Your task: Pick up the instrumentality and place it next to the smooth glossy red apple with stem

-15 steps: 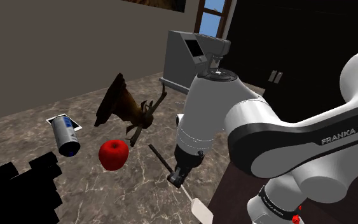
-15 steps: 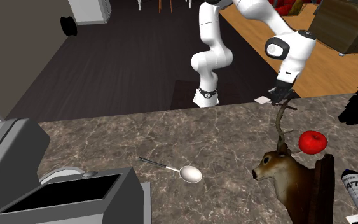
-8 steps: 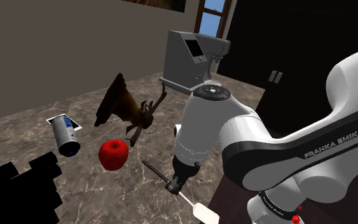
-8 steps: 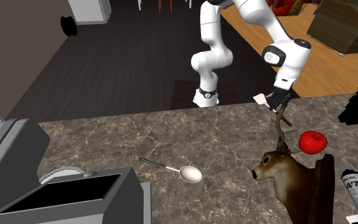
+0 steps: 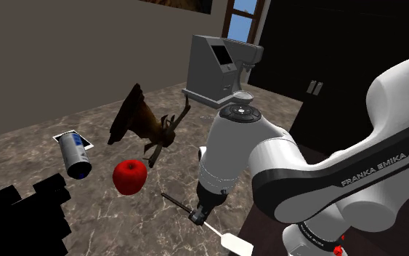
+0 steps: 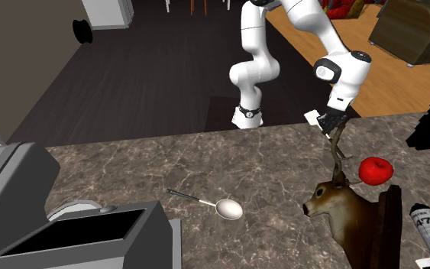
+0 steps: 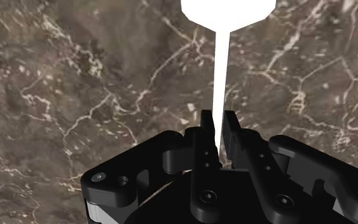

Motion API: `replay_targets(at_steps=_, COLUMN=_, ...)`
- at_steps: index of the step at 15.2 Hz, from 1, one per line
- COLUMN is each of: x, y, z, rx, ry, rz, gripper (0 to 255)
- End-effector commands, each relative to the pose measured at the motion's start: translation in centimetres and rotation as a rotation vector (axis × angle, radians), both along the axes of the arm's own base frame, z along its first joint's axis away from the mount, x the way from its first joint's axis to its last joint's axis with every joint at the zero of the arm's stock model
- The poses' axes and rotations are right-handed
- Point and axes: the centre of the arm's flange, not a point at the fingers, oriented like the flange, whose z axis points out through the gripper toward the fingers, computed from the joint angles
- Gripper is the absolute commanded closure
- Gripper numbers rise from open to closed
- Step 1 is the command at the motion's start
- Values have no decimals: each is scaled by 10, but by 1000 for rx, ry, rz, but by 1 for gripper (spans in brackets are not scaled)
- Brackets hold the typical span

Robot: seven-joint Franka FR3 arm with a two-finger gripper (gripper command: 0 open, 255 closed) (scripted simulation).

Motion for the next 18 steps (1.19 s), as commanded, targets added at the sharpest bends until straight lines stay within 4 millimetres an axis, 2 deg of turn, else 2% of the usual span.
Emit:
replay_targets(at_steps=1, x=0, y=0, z=0, rx=0, ry=0, rz=0, gripper=255)
replay_targets(at_steps=2, x=0, y=0, z=0, rx=0, ry=0, rz=0, gripper=0)
replay_targets(at_steps=7, x=0, y=0, z=0, rx=0, ry=0, rz=0, gripper=0)
replay_targets(at_steps=11, x=-3, y=-1, z=50, rx=0, ry=0, rz=0, gripper=0)
replay_targets(at_steps=18, x=-3, y=-1, z=50, rx=0, ry=0, rz=0, gripper=0)
